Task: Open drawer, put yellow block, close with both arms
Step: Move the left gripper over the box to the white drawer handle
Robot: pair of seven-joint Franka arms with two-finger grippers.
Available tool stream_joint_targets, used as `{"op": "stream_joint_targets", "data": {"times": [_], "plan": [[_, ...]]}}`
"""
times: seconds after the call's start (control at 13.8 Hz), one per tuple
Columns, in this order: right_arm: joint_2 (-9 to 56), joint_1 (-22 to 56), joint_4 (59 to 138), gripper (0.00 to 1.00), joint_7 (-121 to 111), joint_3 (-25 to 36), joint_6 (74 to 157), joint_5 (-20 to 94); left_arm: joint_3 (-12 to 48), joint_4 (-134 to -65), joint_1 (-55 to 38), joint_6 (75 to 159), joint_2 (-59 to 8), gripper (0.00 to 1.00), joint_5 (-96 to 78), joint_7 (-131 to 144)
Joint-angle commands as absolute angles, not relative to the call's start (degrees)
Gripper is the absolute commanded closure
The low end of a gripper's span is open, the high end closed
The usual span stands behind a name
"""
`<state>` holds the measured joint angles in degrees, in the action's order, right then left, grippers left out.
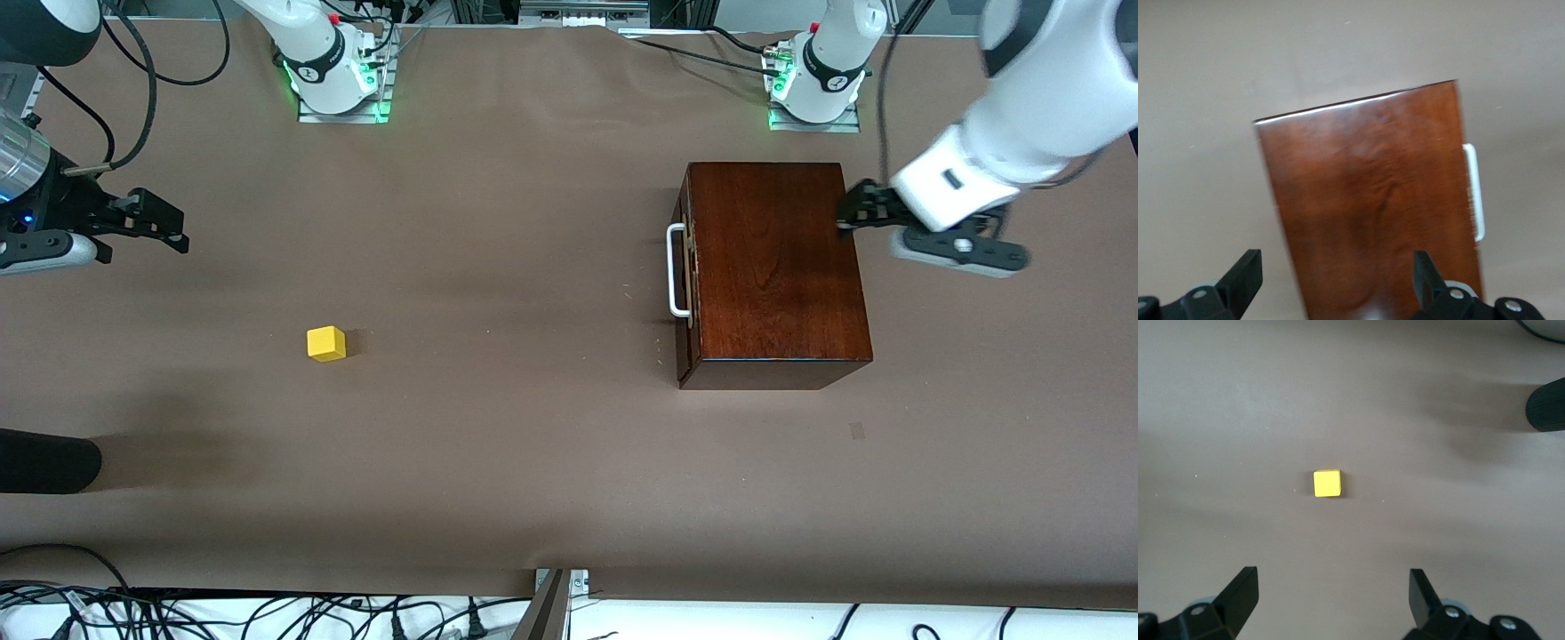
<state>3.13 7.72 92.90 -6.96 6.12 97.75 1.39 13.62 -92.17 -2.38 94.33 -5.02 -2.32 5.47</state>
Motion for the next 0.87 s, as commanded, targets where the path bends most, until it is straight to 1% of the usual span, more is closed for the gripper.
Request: {"op": "stream_joint_targets", "data": {"times": [0.0,0.29,0.51,0.8], "plan": [[3.16,7.47,92.2,0.0,-6.68,6.06,97.21,1.85,17.05,-81.76,-5.61,92.55,-12.29,0.0,0.6,13.76],[3.16,7.3,92.2,0.0,-6.94,6.15,97.12,1.85,17.05,-80.86,-15.27,92.99,-17.39,0.0,2.71,27.93],[3.16,7.29,92.2,0.0,-6.85,6.06,97.12,1.85,17.05,-80.77,-21.6,92.9,-21.34,0.0,7.81,28.92],[3.16,7.29,92.2,0.0,-6.77,6.15,97.12,1.85,17.05,-83.05,-24.52,91.5,-24.6,0.0,8.7,35.14]]}}
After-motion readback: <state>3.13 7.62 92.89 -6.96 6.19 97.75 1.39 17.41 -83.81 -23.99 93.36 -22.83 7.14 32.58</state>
